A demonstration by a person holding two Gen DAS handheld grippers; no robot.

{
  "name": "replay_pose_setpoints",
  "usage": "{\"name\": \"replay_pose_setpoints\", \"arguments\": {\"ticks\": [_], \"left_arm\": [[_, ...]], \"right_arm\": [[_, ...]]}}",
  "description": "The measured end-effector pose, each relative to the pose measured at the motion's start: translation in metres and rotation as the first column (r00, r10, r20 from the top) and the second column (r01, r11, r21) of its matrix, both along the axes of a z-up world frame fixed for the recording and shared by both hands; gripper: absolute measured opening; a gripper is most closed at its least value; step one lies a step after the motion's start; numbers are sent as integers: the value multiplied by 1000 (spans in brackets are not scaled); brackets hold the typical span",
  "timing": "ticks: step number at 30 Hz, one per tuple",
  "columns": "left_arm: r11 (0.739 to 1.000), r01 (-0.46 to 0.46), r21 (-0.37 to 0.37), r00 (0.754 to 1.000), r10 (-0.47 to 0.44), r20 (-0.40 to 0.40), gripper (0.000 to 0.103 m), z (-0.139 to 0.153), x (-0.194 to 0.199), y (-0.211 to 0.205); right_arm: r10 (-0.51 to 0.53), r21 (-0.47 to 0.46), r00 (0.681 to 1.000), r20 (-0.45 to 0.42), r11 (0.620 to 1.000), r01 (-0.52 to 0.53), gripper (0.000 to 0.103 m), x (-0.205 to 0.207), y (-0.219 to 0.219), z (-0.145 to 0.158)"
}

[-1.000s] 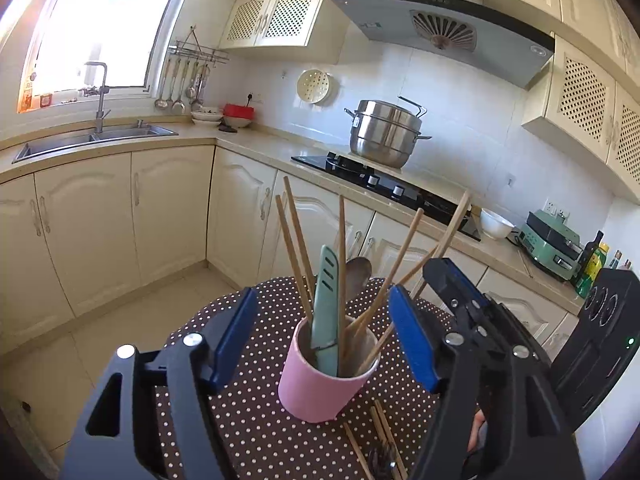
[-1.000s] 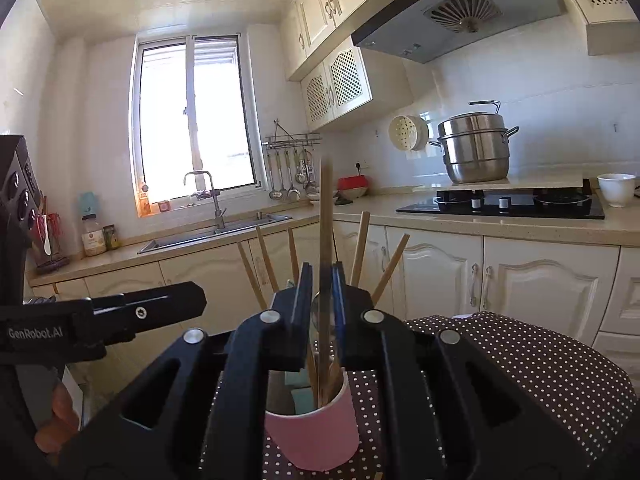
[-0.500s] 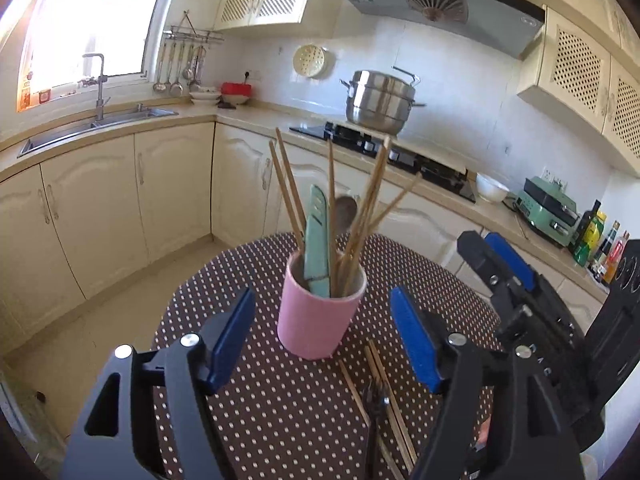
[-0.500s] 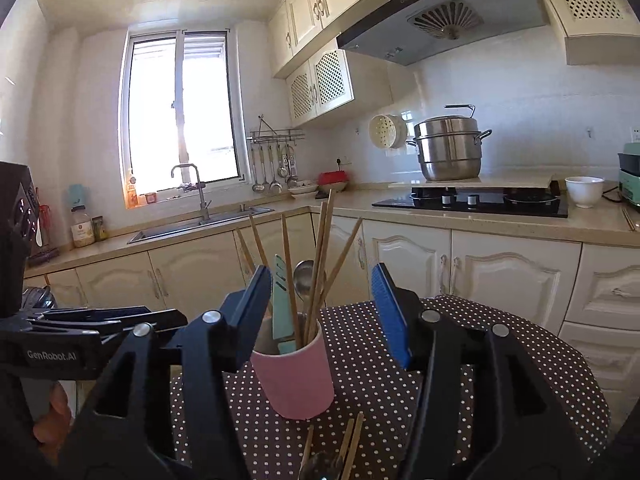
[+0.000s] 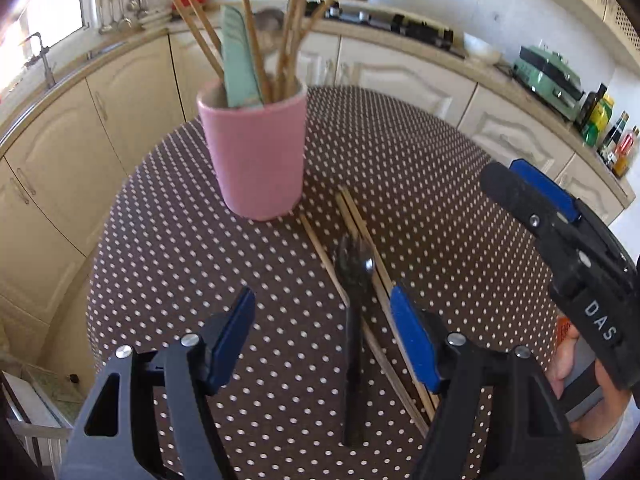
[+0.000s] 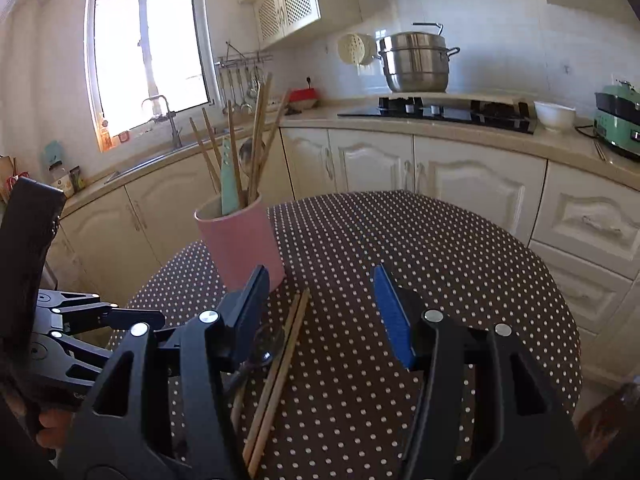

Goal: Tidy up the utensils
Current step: 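Lower the left tool onto the black fork and close on it, then lift the fork with the left tool while the right tool grasps a chopstick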

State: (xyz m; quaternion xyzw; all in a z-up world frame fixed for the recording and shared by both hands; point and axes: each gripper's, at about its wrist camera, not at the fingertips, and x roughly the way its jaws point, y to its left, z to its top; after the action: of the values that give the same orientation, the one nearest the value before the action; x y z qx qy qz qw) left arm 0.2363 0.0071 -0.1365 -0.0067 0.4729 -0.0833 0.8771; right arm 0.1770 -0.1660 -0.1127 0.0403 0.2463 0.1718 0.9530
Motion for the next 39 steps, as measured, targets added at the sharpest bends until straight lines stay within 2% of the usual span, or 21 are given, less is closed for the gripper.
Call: {"name": "replay_pose_setpoints", "arguments": {"ticks": [2, 6, 15, 17, 21, 24, 30, 39], "left_arm": [[1000, 8, 4, 999, -7, -47, 52, -10, 5, -6], [1000, 11, 28, 993, -7, -117, 48, -31, 9, -15], [1000, 18, 14, 988, -16, -155, 29, -47, 18, -22], [999, 34, -7, 987, -35, -156, 13, -47, 19, -24], [999, 50, 3, 989, -49, -142, 11, -48, 19, -33], [999, 48, -16, 990, -49, -135, 11, -48, 17, -37], [998, 10, -70, 996, -16, -91, 11, -37, 8, -15], [993, -76, -86, 997, 75, -14, 11, -16, 0, 19]], "right_arm": [[-2, 6, 999, -44, 1000, 2, 54, 1, -6, -8], [-4, 20, 995, -99, 1000, 6, 54, 0, -15, -22], [8, 26, 989, -145, 1000, -4, 55, -1, -21, -32], [10, 28, 988, -153, 1000, -5, 55, 0, -22, -33], [21, 24, 984, -177, 1000, -17, 55, 4, -19, -36], [27, 16, 980, -196, 1000, -25, 55, 6, -15, -38], [39, -18, 971, -237, 999, -45, 55, 14, -3, -42], [78, -105, 924, -374, 986, -126, 53, 42, 34, -52]]}}
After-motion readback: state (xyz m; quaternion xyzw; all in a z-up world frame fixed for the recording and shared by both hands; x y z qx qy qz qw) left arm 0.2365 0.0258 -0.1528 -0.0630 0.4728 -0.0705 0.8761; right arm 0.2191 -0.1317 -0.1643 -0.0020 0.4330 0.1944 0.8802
